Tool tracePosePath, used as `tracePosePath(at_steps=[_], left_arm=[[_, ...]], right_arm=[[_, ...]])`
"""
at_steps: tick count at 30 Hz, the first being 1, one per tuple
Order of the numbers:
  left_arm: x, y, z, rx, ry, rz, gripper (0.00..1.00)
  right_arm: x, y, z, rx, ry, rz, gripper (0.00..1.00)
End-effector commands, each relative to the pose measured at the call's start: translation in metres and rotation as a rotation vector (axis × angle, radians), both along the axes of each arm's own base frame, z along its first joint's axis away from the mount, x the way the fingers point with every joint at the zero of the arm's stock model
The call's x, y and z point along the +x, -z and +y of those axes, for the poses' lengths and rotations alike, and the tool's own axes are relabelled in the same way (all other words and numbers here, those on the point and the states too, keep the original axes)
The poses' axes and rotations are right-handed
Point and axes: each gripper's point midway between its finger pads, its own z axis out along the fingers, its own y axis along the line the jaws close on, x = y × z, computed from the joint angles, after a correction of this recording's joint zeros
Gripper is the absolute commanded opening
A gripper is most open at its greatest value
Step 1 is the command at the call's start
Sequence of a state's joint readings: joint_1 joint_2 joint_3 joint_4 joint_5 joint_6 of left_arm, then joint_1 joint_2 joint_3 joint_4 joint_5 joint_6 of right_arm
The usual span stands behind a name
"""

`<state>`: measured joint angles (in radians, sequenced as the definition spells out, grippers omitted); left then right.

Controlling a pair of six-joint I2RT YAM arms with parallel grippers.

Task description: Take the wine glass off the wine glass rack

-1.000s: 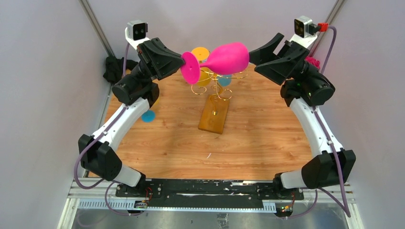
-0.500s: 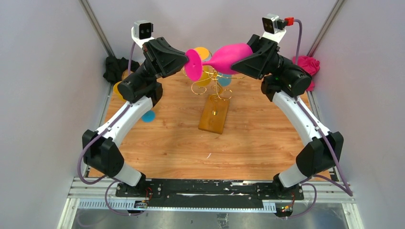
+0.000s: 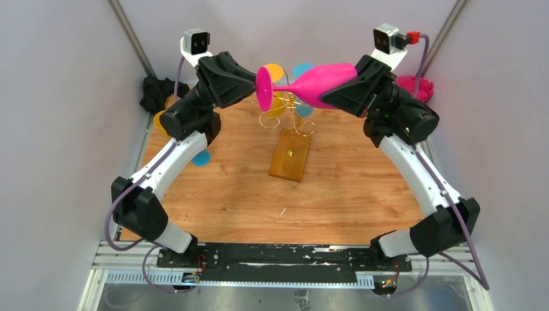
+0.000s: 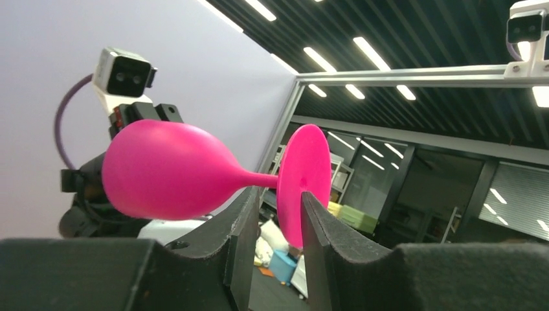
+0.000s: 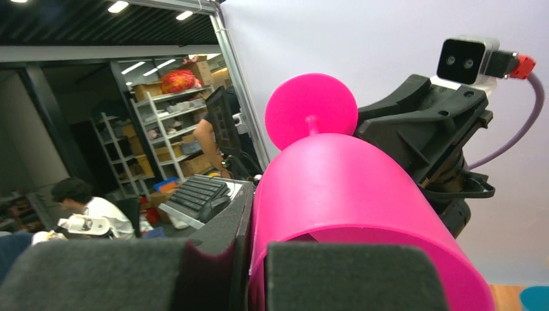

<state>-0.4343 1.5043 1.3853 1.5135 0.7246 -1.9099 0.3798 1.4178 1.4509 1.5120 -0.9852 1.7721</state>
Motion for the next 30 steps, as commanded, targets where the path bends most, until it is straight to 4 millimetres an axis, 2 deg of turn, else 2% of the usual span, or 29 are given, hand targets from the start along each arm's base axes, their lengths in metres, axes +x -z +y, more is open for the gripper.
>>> tracePosePath(at_steps=[1,4,6,7,8,9,10,11,12,13,14,15,17,18,20,22,27,28,30], left_arm=[[-0.021,-0.002,0.011,0.001,-0.04,-0.121,0.34],[-0.014,-0.001,0.022,0.009,-0.103,-0.121,0.33],[0.0,0.005,0.02,0.076,-0.196,-0.112,0.32],[0.021,0.014,0.011,0.153,-0.255,-0.034,0.31],[0.027,0.017,0.009,0.185,-0.34,-0.061,0.31],[0.056,0.036,0.0,0.309,-0.428,0.056,0.31],[0.076,0.051,-0.002,0.408,-0.533,0.125,0.31],[0.093,0.062,0.002,0.504,-0.664,0.154,0.31],[0.111,0.083,0.009,0.638,-0.79,0.222,0.31],[0.125,0.097,0.021,0.758,-0.919,0.271,0.3],[0.135,0.109,0.034,0.863,-1.019,0.312,0.29],[0.144,0.121,0.046,0.951,-1.095,0.364,0.28],[0.156,0.136,0.068,1.077,-1.209,0.416,0.27],[0.161,0.142,0.074,1.111,-1.245,0.43,0.27],[0.168,0.152,0.1,1.189,-1.373,0.484,0.27],[0.173,0.158,0.122,1.243,-1.491,0.52,0.26],[0.183,0.165,0.159,1.358,-1.692,0.554,0.24],[0.182,0.166,0.162,1.368,-1.703,0.553,0.24],[0.181,0.175,0.163,1.396,-1.702,0.553,0.24]], right_arm=[[-0.046,-0.019,-0.025,0.048,0.127,-0.183,0.0],[-0.06,-0.022,-0.03,-0.016,0.268,-0.234,0.0],[-0.055,-0.021,-0.032,-0.099,0.423,-0.235,0.0],[-0.053,-0.021,-0.037,-0.143,0.524,-0.223,0.0],[-0.04,-0.017,-0.041,-0.197,0.633,-0.207,0.0],[-0.036,-0.021,-0.05,-0.24,0.734,-0.188,0.0],[-0.023,-0.018,-0.057,-0.288,0.823,-0.151,0.0],[-0.01,-0.011,-0.063,-0.341,0.889,-0.108,0.0],[0.008,0.0,-0.071,-0.404,0.972,-0.025,0.0],[0.019,0.002,-0.076,-0.432,1.023,-0.014,0.0],[0.035,0.012,-0.083,-0.481,1.092,0.027,0.0],[0.055,0.026,-0.099,-0.546,1.209,0.091,0.0],[0.09,0.048,-0.12,-0.666,1.366,0.147,0.0],[0.102,0.057,-0.134,-0.718,1.451,0.176,0.0],[0.134,0.08,-0.158,-0.851,1.597,0.236,0.0],[0.157,0.101,-0.18,-0.95,1.691,0.292,0.0],[0.204,0.162,-0.224,-1.109,1.721,0.519,0.0],[0.209,0.17,-0.234,-1.135,1.727,0.545,0.0],[0.228,0.202,-0.246,-1.232,1.701,0.618,0.0]])
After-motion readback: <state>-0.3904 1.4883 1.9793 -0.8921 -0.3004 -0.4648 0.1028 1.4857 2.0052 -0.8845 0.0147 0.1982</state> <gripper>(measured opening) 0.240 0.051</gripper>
